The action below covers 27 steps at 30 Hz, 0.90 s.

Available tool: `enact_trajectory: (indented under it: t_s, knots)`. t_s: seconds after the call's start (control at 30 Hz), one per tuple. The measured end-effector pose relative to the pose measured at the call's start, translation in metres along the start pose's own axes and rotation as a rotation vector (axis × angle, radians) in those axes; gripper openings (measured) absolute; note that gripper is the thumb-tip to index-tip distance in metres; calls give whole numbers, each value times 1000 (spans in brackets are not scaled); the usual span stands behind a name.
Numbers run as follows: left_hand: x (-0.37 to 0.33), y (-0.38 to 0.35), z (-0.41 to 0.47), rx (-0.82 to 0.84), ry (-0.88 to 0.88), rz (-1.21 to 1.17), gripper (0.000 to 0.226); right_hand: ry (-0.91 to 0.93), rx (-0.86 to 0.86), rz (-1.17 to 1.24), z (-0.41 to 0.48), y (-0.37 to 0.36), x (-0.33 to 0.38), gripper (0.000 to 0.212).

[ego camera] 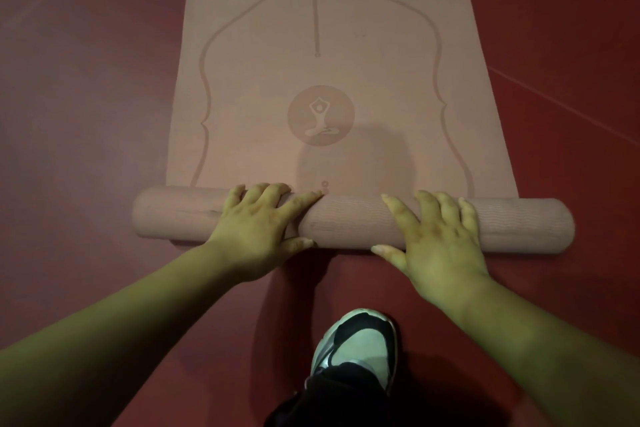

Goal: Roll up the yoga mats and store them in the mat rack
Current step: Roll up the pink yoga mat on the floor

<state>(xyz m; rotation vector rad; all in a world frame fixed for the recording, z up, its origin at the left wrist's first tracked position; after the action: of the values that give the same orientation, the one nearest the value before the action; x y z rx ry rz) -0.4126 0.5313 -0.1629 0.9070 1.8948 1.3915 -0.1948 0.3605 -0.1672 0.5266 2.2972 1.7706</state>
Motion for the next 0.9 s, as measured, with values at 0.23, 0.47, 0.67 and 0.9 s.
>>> enact_trajectory:
  t_s: [0.23,0.47,0.67,0.9]
  knots:
    - [-9,-8,-9,-103,-10,76,81,10,86,-66,15,8,-6,84]
    - [0,-1,7,-96,-57,57,77,11,-72,-25,0,-5,4,82]
    - [1,4,11,-121,-52,45,78,6,-57,-32,14,-1,0,79]
    - [-7,-8,2,-143,-6,85,84,17,66,-37,32,16,-6,86]
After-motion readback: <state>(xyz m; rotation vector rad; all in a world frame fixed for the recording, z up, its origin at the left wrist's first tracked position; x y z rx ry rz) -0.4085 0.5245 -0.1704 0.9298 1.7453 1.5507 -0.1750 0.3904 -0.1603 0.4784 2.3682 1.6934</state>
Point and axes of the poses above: each hand's wrist, its own z-axis towards the middle knuckle, its own y-axis out of the back of the hand, x = y × z, the point moved 2 cm from there along z, towards the middle knuckle, and after that the axes turned 1 degree about -x, right-handed, at the moved point
